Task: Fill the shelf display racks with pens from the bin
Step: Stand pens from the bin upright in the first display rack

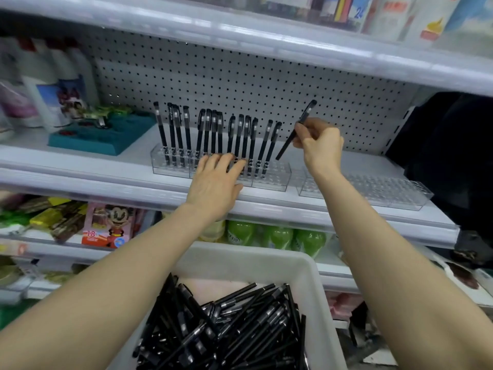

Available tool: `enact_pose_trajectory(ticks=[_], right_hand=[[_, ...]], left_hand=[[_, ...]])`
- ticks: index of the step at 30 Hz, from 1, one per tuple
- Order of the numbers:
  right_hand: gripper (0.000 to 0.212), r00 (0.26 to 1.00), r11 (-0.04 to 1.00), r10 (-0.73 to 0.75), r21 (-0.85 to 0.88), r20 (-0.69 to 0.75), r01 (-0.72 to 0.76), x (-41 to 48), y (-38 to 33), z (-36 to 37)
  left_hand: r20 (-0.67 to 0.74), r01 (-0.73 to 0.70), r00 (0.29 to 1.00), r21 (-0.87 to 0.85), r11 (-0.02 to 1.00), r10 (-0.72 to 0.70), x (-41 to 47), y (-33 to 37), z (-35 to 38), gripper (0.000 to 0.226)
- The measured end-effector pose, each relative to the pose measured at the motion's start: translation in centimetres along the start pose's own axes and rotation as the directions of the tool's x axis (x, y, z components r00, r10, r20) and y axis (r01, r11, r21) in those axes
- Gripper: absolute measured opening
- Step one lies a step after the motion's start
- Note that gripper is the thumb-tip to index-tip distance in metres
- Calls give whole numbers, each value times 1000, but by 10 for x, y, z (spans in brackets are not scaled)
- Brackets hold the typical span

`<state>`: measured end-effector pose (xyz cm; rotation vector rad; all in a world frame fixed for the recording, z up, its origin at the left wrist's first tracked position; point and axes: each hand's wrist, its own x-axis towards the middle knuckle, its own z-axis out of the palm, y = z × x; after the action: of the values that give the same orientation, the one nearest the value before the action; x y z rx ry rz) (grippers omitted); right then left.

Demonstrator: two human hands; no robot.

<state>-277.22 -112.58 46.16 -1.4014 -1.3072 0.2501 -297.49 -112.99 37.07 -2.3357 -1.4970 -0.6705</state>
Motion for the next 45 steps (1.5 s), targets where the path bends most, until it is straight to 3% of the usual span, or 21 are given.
enact_pose_trajectory(ticks=[7,20,25,29,34,41,45], right_hand=[[23,983,992,49,-126,176,-27,-5,23,28],[19,988,968,45,-253,149,-6,-9,33,33],[35,987,958,68,-286,144,-24,-23,26,23],[28,996,972,-6,-233,86,26,-62,21,10],[13,986,987,34,-159,165,-8,-134,32,7],[10,888,955,179,-294,424,-53,-210,62,19],[13,812,835,288,-549,507,47,-222,84,19]], left_hand=[[-26,-10,1000,-8,1000,10,-2,-2,4,53],[-10,-32,999,-41,999,31,-1,-3,2,54],[6,-28,1000,-150,988,29,-11,-2,-6,59],[-67,-47,997,-287,957,29,-46,9,-15,44],[-18,-39,999,-347,937,35,-100,17,-4,37],[122,58,992,-257,965,-27,-144,4,36,47],[104,57,994,-189,980,-38,-148,3,45,41]])
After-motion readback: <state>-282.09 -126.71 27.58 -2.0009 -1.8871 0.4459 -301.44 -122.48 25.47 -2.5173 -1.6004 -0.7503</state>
